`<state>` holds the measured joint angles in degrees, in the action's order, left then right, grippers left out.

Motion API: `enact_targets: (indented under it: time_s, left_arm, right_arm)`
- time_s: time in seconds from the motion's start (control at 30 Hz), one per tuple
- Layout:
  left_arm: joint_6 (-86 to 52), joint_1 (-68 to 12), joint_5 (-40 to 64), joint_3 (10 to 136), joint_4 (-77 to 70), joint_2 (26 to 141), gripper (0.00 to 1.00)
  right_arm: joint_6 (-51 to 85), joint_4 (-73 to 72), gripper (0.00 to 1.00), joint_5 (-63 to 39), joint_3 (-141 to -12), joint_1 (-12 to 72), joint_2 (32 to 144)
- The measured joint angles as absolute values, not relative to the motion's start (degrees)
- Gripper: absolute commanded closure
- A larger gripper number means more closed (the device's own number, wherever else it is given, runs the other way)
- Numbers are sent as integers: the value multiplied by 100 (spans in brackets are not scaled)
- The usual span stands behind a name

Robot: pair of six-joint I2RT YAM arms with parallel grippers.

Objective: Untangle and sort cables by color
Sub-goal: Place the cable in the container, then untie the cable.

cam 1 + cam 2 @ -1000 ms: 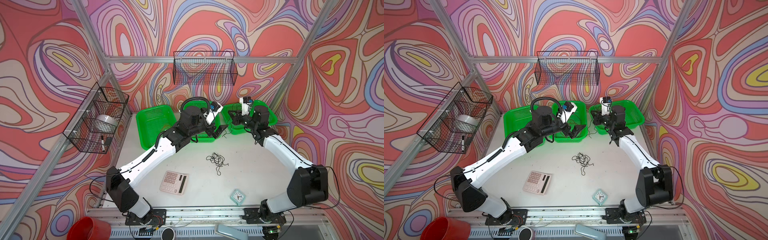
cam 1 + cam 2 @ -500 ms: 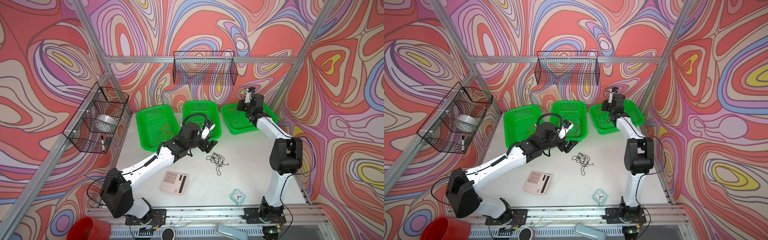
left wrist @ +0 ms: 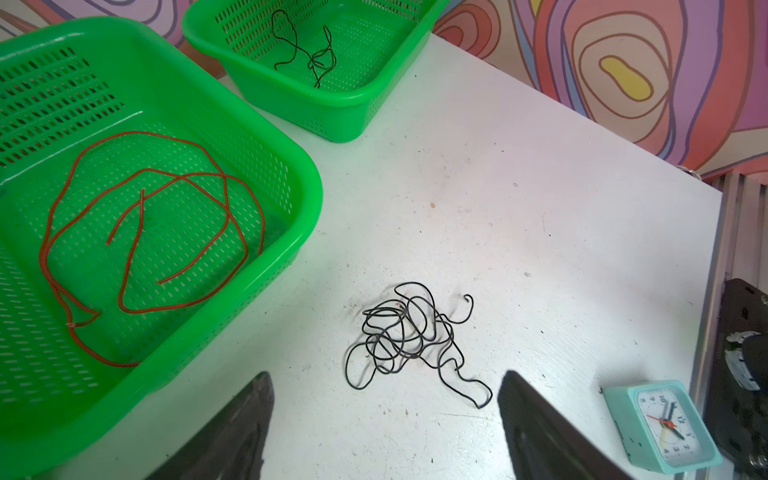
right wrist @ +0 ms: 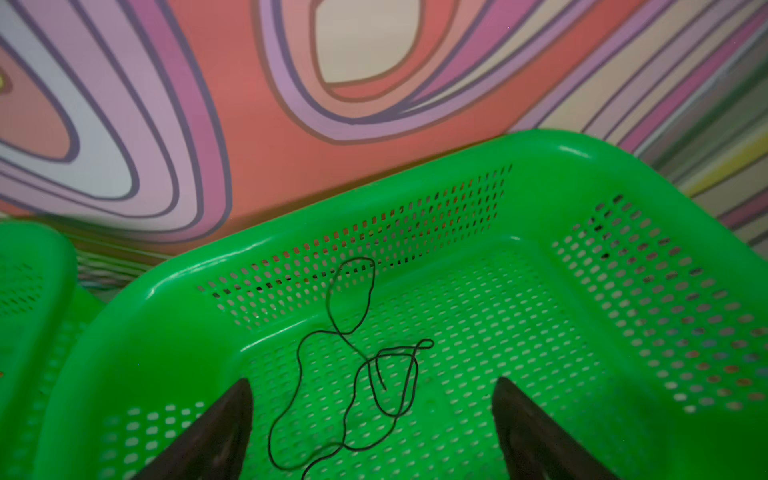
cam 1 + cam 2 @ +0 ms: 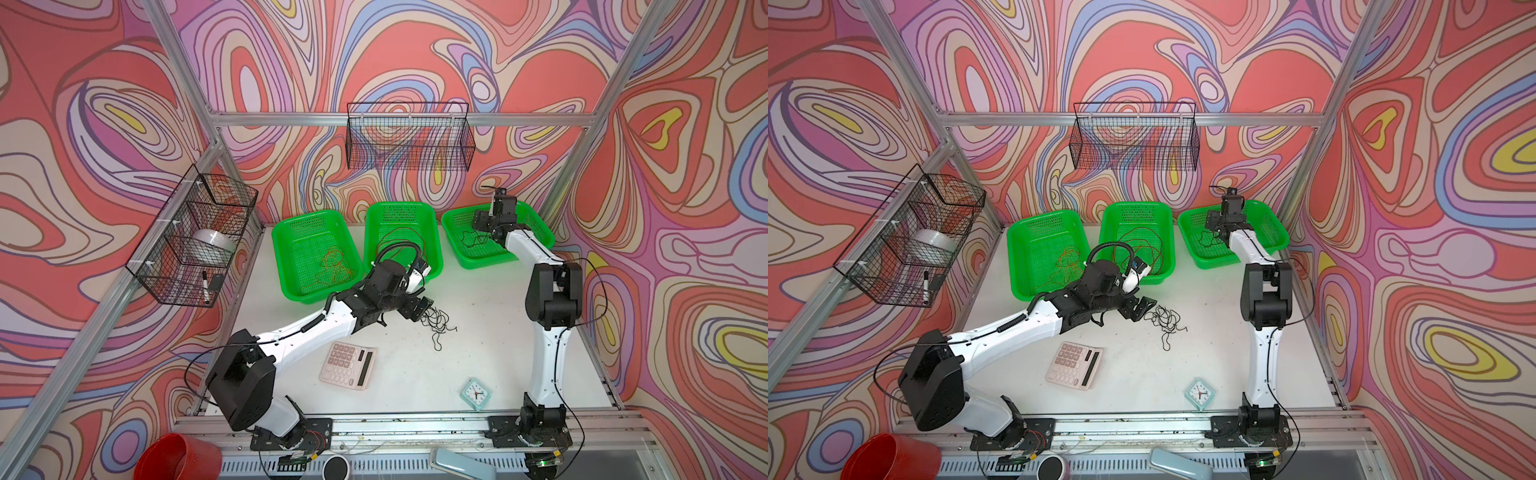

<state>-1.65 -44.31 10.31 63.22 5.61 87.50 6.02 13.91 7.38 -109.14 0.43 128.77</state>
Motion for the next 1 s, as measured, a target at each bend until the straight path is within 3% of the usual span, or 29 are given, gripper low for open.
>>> enact_targets:
  time_s: [0.17, 0.3, 0.5, 0.63, 0.8, 1.0]
  left_arm:
    - [-174, -4434, 1127, 6366, 585, 9142, 22]
    - [-176, -4434, 1225, 6466, 585, 9489, 27]
    - [-189, -4431, 1201, 6475, 569, 9651, 31]
    - [-239, -4431, 1026, 6473, 427, 9651, 36]
    - [-423, -4394, 600, 6136, -51, 9539, 42]
    - [-631, -4156, 198, 5708, -305, 9301, 43]
  right_arm:
    - [548, 2064, 2, 760, -10838, 45, 12547]
    - [567, 2137, 3, 443, -9870, 45, 11515]
    - [827, 2139, 21, -311, -8291, 187, 9673]
    - [1146, 2180, 32, -650, -7216, 775, 8871]
    - [1439, 2095, 44, -1243, -5878, 1559, 8746]
    - [1669, 1699, 49, -1857, -5229, 1986, 8912]
